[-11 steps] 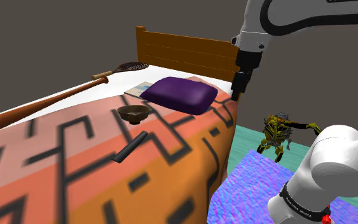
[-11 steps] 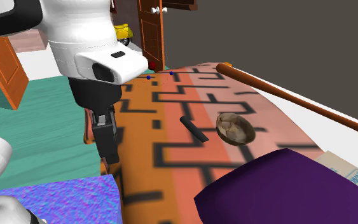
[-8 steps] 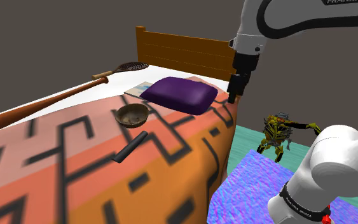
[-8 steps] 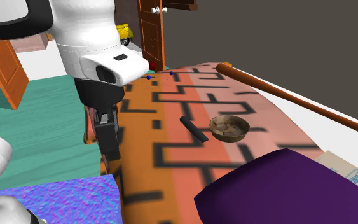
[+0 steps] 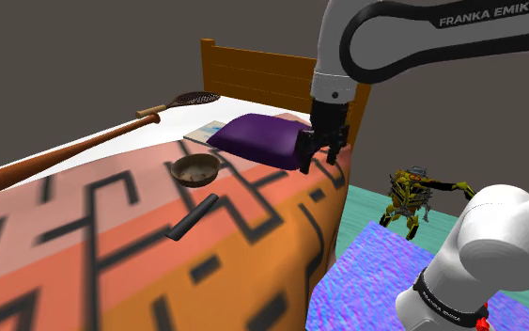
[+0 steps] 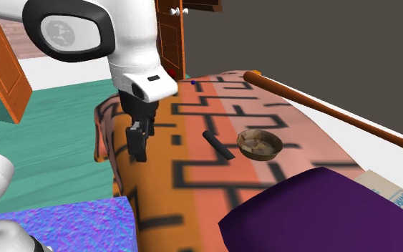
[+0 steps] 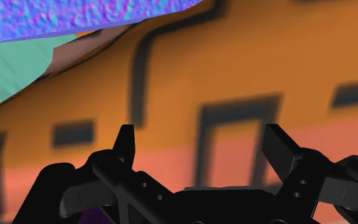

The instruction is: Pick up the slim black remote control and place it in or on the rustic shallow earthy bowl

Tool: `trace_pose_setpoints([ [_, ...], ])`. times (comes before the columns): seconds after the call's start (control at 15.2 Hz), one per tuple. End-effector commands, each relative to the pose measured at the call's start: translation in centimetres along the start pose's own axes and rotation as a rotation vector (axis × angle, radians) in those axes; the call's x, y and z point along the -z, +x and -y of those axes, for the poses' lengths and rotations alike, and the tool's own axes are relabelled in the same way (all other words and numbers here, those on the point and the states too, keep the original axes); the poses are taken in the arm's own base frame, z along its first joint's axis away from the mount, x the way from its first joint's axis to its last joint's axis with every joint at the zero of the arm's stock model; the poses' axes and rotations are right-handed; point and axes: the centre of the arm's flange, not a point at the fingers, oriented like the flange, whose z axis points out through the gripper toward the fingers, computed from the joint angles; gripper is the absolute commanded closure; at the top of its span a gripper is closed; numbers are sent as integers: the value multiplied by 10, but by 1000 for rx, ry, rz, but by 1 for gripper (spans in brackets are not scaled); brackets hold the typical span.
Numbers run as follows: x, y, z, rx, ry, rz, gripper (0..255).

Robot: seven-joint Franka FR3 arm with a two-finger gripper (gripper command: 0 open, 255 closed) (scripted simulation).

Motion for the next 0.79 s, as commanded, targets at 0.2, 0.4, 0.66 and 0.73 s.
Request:
trace_pose_setpoints([
  [0.2,-31,17,54,-199,26,19,0],
  [0.4,-47,34,84,-315,41,31,0],
  [0.66,-69,61,121,-469,62,46,0],
  [0.73,-74,69,129,-508,67,50,0],
])
